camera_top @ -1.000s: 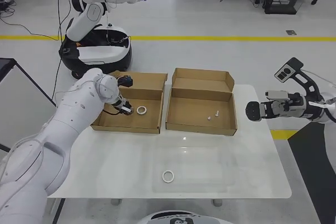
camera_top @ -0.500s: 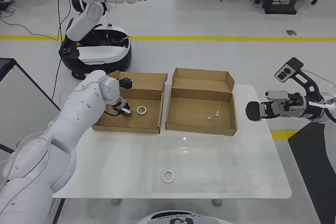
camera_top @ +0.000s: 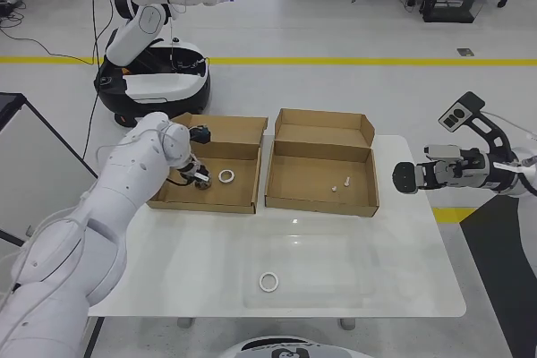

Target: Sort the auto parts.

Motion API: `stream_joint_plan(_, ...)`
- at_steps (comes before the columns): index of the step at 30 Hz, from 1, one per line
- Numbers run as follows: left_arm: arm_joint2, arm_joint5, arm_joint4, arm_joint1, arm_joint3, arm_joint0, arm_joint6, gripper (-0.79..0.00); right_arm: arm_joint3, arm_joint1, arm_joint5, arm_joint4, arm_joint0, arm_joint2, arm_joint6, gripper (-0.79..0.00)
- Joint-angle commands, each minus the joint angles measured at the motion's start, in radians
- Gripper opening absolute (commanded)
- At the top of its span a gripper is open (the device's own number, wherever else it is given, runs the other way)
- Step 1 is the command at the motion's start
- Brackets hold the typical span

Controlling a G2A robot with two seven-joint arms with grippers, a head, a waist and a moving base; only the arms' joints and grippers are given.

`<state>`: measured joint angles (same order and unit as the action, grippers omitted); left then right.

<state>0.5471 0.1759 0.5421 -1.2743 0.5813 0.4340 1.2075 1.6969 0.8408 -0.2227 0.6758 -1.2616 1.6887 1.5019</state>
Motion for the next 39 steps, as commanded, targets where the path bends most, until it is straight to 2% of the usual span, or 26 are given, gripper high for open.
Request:
stream_joint_plan(1, 0.008, 0.006, -0.001, 0.001, -0.004, -0.01, 0.002, 0.0, 0.0, 0.0, 0.0, 0.0, 0.0, 0.0, 0.0, 0.0)
stream_joint_plan(8, 0.072, 0.013, -0.047, 0.021, 0.016, -0.062, 0.032, 0.0, 0.0, 0.0, 0.0, 0.0, 0.0, 0.0, 0.0, 0.0)
stream_joint_plan(14, 0.17, 0.091, -0.151, 0.069, 0.152, -0.078, 0.173, 0.0, 0.0, 0.0, 0.0, 0.0, 0.0, 0.0, 0.0, 0.0)
stream_joint_plan(19, 0.271, 0.096, -0.225, 0.13, 0.395, -0.017, 0.328, 0.0, 0.0, 0.0, 0.0, 0.0, 0.0, 0.0, 0.0, 0.0)
stream_joint_plan(25, 0.325, 0.01, -0.335, 0.218, 0.756, 0.141, 0.328, 0.0, 0.0, 0.0, 0.0, 0.0, 0.0, 0.0, 0.0, 0.0)
stream_joint_plan(39, 0.324, 0.009, -0.329, 0.218, 0.754, 0.145, 0.322, 0.0, 0.0, 0.0, 0.0, 0.0, 0.0, 0.0, 0.0, 0.0)
